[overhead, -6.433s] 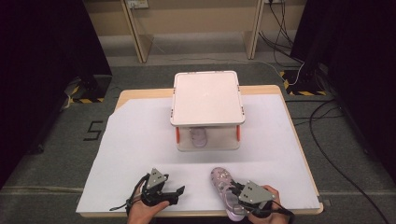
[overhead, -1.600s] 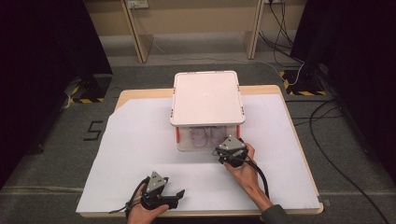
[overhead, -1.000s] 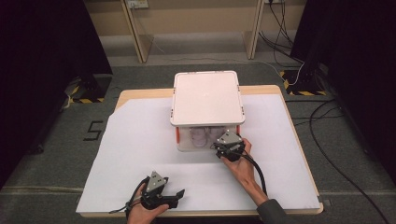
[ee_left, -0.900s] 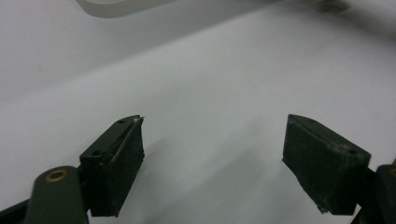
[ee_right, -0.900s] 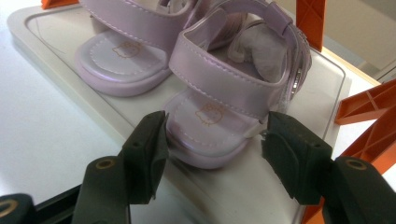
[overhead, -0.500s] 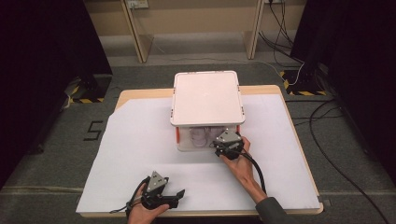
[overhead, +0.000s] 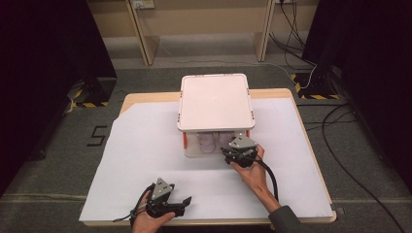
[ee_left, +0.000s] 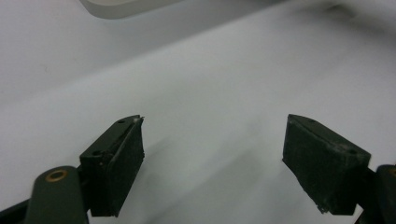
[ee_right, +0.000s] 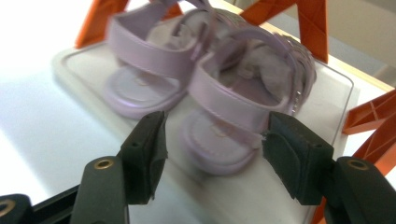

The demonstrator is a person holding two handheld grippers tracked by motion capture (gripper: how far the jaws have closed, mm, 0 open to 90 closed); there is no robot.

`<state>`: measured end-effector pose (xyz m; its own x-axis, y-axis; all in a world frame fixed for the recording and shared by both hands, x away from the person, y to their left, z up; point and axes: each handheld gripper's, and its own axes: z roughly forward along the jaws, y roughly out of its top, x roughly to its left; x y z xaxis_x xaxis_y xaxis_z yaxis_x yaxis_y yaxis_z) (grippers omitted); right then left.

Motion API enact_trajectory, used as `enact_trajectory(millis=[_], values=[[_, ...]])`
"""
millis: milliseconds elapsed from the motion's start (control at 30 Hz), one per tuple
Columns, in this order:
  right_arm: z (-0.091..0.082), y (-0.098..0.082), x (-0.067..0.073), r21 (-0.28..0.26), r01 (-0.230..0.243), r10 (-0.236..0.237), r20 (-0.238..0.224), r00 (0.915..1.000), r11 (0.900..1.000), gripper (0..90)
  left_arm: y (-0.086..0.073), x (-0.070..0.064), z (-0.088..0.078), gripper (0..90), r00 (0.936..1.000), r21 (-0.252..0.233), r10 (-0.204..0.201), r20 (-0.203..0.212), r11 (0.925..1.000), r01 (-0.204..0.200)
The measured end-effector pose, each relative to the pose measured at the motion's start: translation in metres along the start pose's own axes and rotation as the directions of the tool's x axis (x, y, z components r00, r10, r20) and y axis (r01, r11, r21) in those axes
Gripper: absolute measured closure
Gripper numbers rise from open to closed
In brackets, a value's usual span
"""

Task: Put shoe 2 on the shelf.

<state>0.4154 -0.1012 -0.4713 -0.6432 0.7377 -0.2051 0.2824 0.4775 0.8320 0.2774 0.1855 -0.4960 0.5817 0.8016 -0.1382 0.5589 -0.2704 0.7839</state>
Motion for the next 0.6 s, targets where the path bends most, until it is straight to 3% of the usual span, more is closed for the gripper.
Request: enact_trajectory(millis=[433, 600], values=[[-0.039, -0.001, 0.01, -0.055, -0.035, 0.03, -0.087, 0.9957, 0.998, 34.6, 0.0, 0.001, 0.0, 19.8, 1.0, 0.003, -0.001, -0.006, 1.0, 0.001], [-0.051, -0.007, 0.01, -0.058, -0.081, 0.074, -0.112, 0.991, 0.995, 31.3, 0.0, 0.001, 0.0, 19.8, 1.0, 0.0, 0.0, -0.005, 1.0, 0.0]])
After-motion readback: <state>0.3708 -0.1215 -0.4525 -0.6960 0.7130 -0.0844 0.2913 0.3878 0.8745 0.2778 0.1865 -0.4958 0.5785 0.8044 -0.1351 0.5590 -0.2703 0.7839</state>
